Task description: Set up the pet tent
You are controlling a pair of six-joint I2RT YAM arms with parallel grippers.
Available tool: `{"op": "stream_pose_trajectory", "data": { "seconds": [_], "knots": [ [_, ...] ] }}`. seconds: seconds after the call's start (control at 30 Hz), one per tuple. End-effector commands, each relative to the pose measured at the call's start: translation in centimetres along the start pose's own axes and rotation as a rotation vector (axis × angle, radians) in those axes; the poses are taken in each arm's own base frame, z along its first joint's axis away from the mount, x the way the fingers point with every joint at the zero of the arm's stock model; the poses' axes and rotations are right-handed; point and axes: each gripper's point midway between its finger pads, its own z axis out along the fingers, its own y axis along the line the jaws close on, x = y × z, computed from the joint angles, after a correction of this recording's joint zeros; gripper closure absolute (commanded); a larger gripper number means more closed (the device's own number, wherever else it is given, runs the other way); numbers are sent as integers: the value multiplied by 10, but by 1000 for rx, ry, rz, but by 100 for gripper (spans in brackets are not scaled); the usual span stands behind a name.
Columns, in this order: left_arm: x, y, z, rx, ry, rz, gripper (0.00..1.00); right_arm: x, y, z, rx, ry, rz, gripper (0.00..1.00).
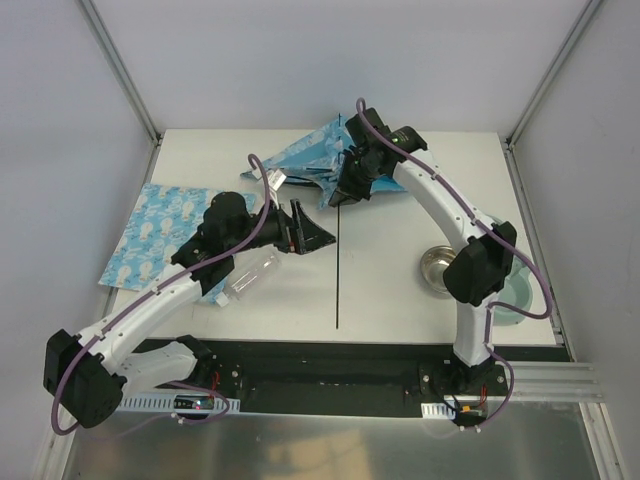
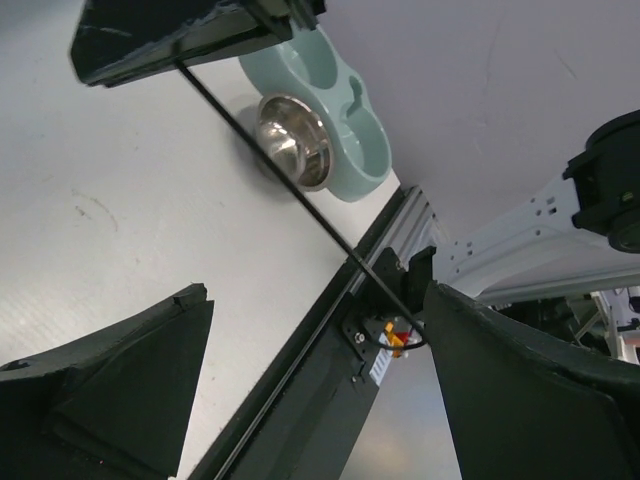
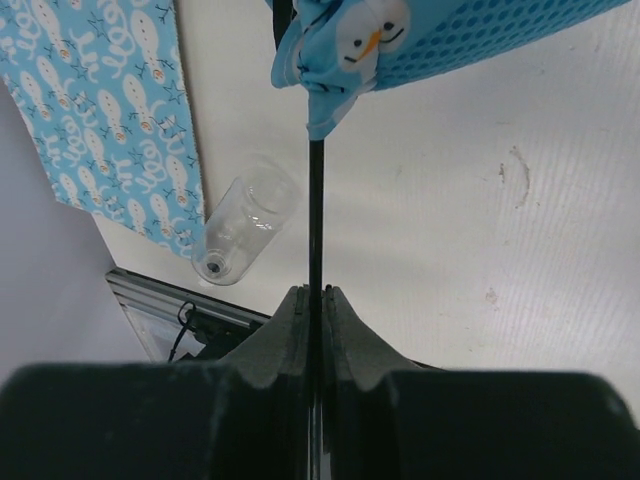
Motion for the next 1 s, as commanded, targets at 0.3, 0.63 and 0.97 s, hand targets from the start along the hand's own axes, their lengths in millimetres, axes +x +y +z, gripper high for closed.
{"op": "stream_pose_trajectory", "data": {
  "seconds": [0.3, 0.63, 0.97],
  "knots": [
    [0, -11, 9, 51, 13, -52, 16, -23, 42, 3, -137, -50, 139, 79],
    [1, -12, 6, 0, 37, -144, 34, -33, 43, 2, -131, -100, 180, 70],
    [9, -31, -3, 79, 97, -151, 72, -32, 44, -11, -161, -152, 174, 42]
  ]
}}
